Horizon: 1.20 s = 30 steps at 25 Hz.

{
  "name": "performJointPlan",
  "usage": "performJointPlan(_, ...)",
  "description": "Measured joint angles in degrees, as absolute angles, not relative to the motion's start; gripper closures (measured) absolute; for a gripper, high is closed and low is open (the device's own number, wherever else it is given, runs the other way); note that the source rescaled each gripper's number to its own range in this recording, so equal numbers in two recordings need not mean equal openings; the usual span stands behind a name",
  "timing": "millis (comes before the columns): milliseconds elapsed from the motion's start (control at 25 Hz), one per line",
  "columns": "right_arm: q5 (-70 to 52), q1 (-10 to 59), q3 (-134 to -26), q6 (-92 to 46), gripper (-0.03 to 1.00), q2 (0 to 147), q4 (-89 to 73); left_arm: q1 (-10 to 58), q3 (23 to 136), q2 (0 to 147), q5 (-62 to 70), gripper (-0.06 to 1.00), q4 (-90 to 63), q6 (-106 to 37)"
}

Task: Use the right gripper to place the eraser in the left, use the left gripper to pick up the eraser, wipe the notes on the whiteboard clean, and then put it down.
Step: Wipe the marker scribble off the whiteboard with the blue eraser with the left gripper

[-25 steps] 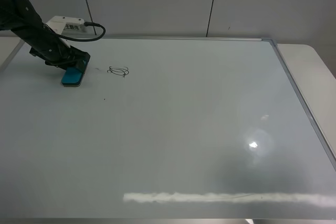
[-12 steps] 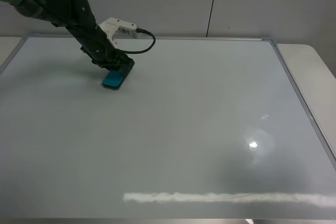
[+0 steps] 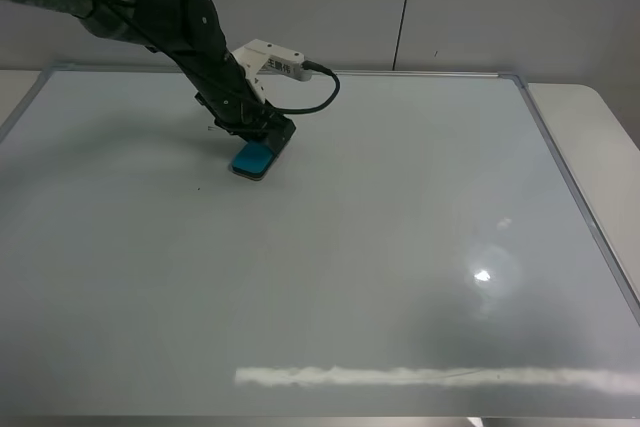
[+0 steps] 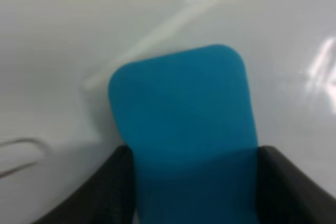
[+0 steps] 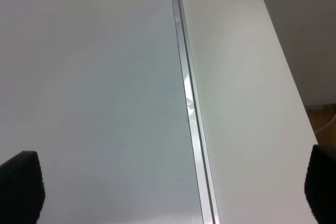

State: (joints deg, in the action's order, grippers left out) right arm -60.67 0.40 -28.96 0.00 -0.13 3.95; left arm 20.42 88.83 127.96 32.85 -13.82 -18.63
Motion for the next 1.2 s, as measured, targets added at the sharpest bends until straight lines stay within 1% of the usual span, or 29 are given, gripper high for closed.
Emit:
performJointPlan(360,-60.67,0.4,-28.96,0.0,-0.03,-0.13,3.95,6.8,89.08,127.66,33.1,0.94,-10.95,-18.4)
performJointPlan(480,-60.67,0.4,-28.96,0.0,-0.03,-0.13,3.95,4.48,89.34,127.55,33.73,0.94,-10.52,-18.42)
performJointPlan(560,-60.67,0.4,-28.96,0.0,-0.03,-0.13,3.95,4.23,89.36,127.55,33.88,0.94,-10.52,-18.54)
performJointPlan(800,-60.67,0.4,-28.96,0.0,-0.03,-0.13,3.95,7.2,89.36,127.55,33.27,0.94,-11.4,-21.53)
performJointPlan(1200,-60.67,0.4,-28.96,0.0,-0.03,-0.13,3.95,21.81,89.3,128.18,30.59,0.94,-16.37,-22.83)
